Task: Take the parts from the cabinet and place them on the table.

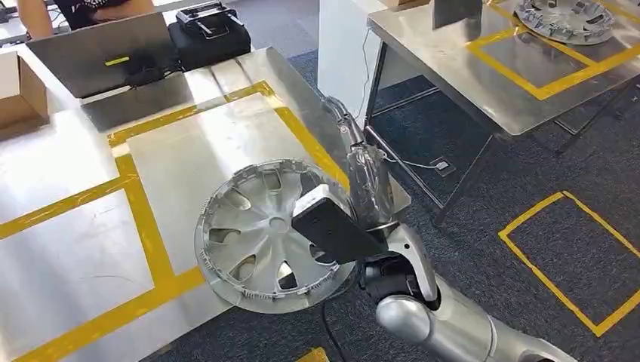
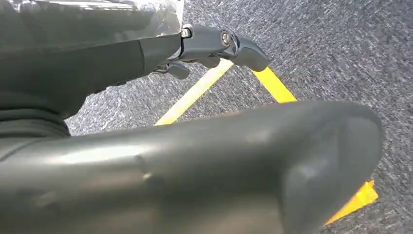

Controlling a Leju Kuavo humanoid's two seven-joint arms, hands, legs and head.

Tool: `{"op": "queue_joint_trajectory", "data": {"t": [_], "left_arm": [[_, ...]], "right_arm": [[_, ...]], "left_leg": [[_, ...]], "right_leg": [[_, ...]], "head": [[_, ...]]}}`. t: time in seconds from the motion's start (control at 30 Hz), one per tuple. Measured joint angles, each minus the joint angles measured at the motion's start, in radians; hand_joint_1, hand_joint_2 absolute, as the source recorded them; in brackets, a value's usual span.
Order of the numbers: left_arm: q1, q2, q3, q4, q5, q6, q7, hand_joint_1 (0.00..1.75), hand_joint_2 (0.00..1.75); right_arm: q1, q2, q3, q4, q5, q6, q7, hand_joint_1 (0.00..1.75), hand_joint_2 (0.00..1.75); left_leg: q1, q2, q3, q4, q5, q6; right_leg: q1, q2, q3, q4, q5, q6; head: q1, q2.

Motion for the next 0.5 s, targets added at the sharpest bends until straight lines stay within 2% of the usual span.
{"op": "queue_joint_trajectory", "data": {"t": [0.2,0.3,0.37,0.4,0.43,0.5], "left_arm": [[-0.001,0.000,0.004,0.000,0.001,0.000,0.008,0.00,0.00],[-0.001,-0.001,0.005,0.000,0.000,0.000,0.014,0.00,0.00],[-0.001,-0.002,0.005,0.000,0.000,0.002,0.010,0.00,0.00],[-0.001,-0.002,0.006,0.000,0.001,0.003,0.003,0.00,0.00],[-0.001,-0.003,0.007,0.000,0.003,0.008,-0.010,0.00,0.00],[-0.001,-0.003,0.011,0.000,0.005,0.016,-0.023,0.00,0.00]], "right_arm": [[0.004,-0.012,-0.013,-0.023,-0.007,0.015,0.003,0.00,0.00],[0.004,-0.012,-0.015,-0.024,-0.031,-0.004,-0.025,0.00,0.00],[0.012,-0.011,-0.018,-0.035,-0.125,-0.040,-0.094,0.00,0.00],[0.019,-0.011,-0.022,-0.047,-0.215,-0.062,-0.163,0.00,0.00],[0.026,-0.010,-0.028,-0.064,-0.363,-0.075,-0.266,0.00,0.00],[0.038,-0.010,-0.043,-0.101,-0.596,-0.081,-0.402,0.00,0.00]], "left_leg": [[0.000,0.000,0.000,0.000,0.000,0.000],[0.000,0.000,0.000,0.000,0.000,0.000],[0.000,0.000,0.000,0.000,0.000,0.000],[0.000,0.000,0.000,0.000,0.000,0.000],[0.000,0.000,0.000,0.000,0.000,0.000],[0.000,0.000,0.000,0.000,0.000,0.000]], "right_leg": [[0.000,0.000,0.000,0.000,0.000,0.000],[0.000,0.000,0.000,0.000,0.000,0.000],[0.000,0.000,0.000,0.000,0.000,0.000],[0.000,0.000,0.000,0.000,0.000,0.000],[0.000,0.000,0.000,0.000,0.000,0.000],[0.000,0.000,0.000,0.000,0.000,0.000]], "head": [[0.000,0.000],[0.000,0.000],[0.000,0.000],[0.000,0.000],[0.000,0.000],[0.000,0.000]]}}
